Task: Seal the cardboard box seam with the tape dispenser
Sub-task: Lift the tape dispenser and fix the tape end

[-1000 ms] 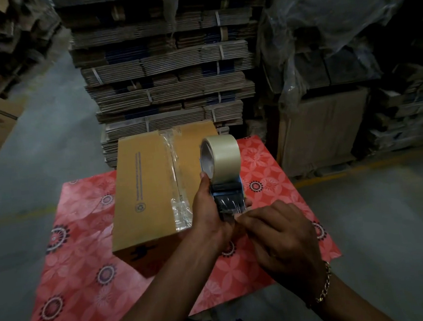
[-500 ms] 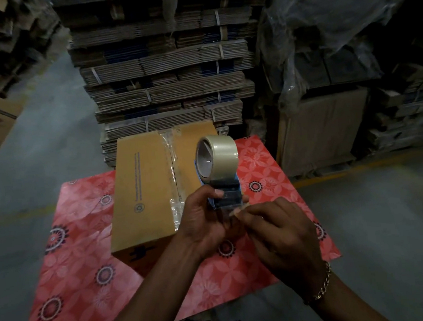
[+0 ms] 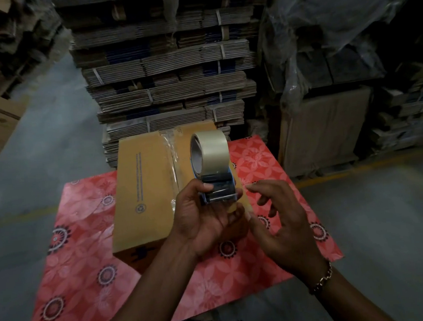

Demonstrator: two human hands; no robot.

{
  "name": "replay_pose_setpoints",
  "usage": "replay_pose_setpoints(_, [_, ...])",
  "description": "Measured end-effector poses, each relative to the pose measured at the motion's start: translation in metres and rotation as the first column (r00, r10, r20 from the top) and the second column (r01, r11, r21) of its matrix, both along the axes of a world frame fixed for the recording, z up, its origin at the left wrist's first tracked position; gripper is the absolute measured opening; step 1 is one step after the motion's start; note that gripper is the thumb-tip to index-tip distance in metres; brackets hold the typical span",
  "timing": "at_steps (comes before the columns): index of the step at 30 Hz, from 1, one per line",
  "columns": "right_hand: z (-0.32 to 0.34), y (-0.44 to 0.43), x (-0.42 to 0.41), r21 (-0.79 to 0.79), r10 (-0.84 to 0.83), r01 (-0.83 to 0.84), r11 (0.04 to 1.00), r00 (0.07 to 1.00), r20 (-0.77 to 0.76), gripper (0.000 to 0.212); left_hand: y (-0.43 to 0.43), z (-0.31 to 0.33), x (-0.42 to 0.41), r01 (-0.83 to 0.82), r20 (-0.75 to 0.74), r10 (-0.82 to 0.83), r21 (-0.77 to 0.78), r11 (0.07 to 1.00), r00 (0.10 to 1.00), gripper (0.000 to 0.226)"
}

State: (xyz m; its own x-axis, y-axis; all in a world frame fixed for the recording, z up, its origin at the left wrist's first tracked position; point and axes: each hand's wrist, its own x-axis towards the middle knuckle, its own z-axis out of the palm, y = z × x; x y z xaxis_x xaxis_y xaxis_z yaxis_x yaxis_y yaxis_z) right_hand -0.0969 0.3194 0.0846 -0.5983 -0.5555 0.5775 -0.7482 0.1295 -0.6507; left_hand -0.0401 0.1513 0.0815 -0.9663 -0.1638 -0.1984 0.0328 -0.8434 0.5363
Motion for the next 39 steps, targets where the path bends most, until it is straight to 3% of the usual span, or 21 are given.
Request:
replay_pose_setpoints(6, [-0.001, -0.013, -0.013, -0.006, -0.019, 0.018, 1.0, 0.985, -0.172, 0.05, 0.005, 0.006, -0.001, 0.021, -0.03, -0.02, 0.033, 0.999, 0.999, 0.057])
replay_pose_setpoints(11, [0.002, -0.014, -0.016, -0.042, 0.011, -0.022, 0.999, 0.972, -0.236, 0.036, 0.004, 0.009, -0.002, 0.029, -0.009, -0.028, 0.058, 0.998, 1.0, 0.065])
replay_pose_setpoints(15, [0.007, -0.014, -0.015, -0.057, 0.021, -0.029, 0.998, 0.991, -0.13, 0.021, 0.003, 0.007, -0.002, 0.005, 0.021, -0.006, 0.044, 0.999, 1.0, 0.074])
replay_pose_setpoints(19, [0.009, -0.014, -0.017, -0.032, 0.048, -0.049, 0.998, 0.998, -0.039, 0.011, 0.004, 0.003, -0.001, 0.002, 0.025, -0.003, 0.035, 0.999, 1.0, 0.066])
replay_pose_setpoints(24, [0.011, -0.011, -0.013, -0.039, 0.133, -0.128, 0.991, 0.966, 0.223, 0.011, 0.002, 0.003, -0.003, 0.012, 0.031, -0.012, -0.013, 1.0, 0.999, 0.067])
replay_pose_setpoints(27, [0.012, -0.013, -0.009, -0.056, 0.163, -0.153, 0.987, 0.892, 0.423, 0.006, 0.0, 0.003, -0.004, -0.013, 0.047, 0.015, -0.029, 0.999, 0.999, 0.066])
replay_pose_setpoints(30, [0.018, -0.012, -0.008, -0.093, 0.194, -0.175, 0.98, 0.748, 0.635, 0.007, -0.002, 0.002, -0.005, -0.039, 0.076, 0.042, -0.035, 0.999, 0.996, 0.068])
replay_pose_setpoints(34, [0.023, -0.012, -0.007, -0.071, 0.174, -0.184, 0.98, 0.646, 0.743, 0.007, -0.007, 0.0, -0.006, -0.037, 0.095, 0.042, -0.055, 0.998, 0.995, 0.079])
replay_pose_setpoints(39, [0.024, -0.018, -0.008, -0.047, 0.133, -0.159, 0.986, 0.588, 0.798, 0.012, -0.006, -0.001, -0.007, -0.01, 0.098, 0.018, -0.08, 0.997, 0.995, 0.07])
